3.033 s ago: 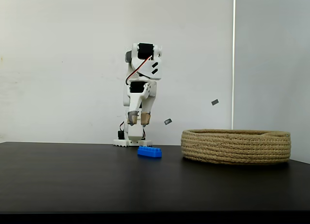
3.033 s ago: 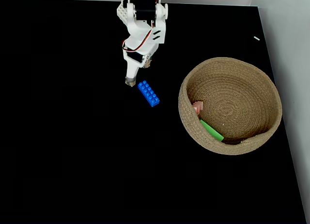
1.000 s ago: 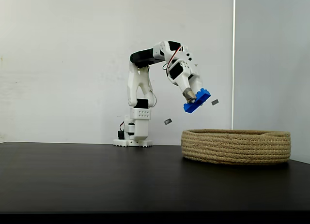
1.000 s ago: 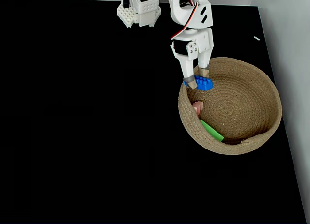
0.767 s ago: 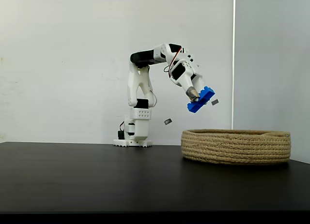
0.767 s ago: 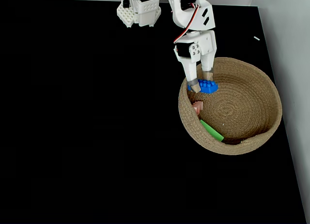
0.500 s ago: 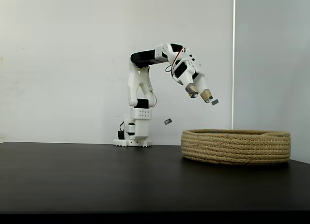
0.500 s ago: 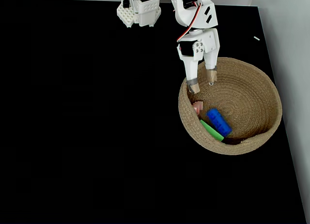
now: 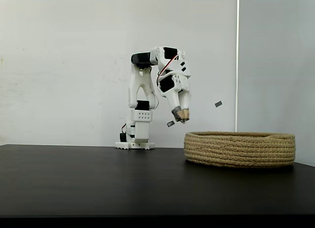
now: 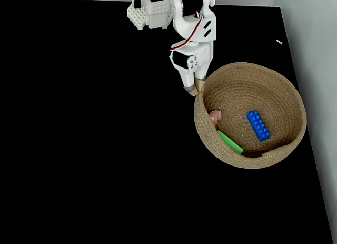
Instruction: Place the lego blocks in the tray
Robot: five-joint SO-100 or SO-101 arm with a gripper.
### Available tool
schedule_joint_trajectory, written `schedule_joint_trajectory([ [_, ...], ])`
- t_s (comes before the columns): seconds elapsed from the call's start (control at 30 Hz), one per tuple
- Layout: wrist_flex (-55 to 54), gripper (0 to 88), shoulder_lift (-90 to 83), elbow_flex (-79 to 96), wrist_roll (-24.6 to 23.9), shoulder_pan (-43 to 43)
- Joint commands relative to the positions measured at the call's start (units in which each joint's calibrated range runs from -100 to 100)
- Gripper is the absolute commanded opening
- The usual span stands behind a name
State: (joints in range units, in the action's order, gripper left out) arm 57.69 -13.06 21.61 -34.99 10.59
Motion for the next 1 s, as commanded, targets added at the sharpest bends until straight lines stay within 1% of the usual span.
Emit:
schedule_joint_trajectory([
  [0.0, 1.2, 0.1, -5.3, 2.5, 6.4, -4.5],
  [0.07, 0.8, 0.1, -10.0, 6.2, 8.9, -6.7],
  [0.13, -1.2, 0.1, -19.5, 14.2, 11.8, -9.1],
  [0.2, -6.3, 0.1, -30.8, 25.3, 16.5, -11.0],
  [0.27, -13.3, 0.1, -42.3, 36.5, 19.2, -13.1],
  [0.3, -14.8, 0.1, -47.9, 41.0, 20.1, -13.8],
  [0.37, -14.8, 0.1, -58.3, 48.1, 21.8, -14.4],
  [0.43, -12.4, 0.1, -68.6, 54.8, 23.4, -14.4],
  [0.53, -10.4, 0.1, -79.4, 62.8, 25.1, -14.4],
  [0.63, -9.6, 0.2, -85.6, 69.3, 27.7, -14.5],
  [0.97, -10.8, 0.2, -85.7, 78.4, 33.8, -13.7],
])
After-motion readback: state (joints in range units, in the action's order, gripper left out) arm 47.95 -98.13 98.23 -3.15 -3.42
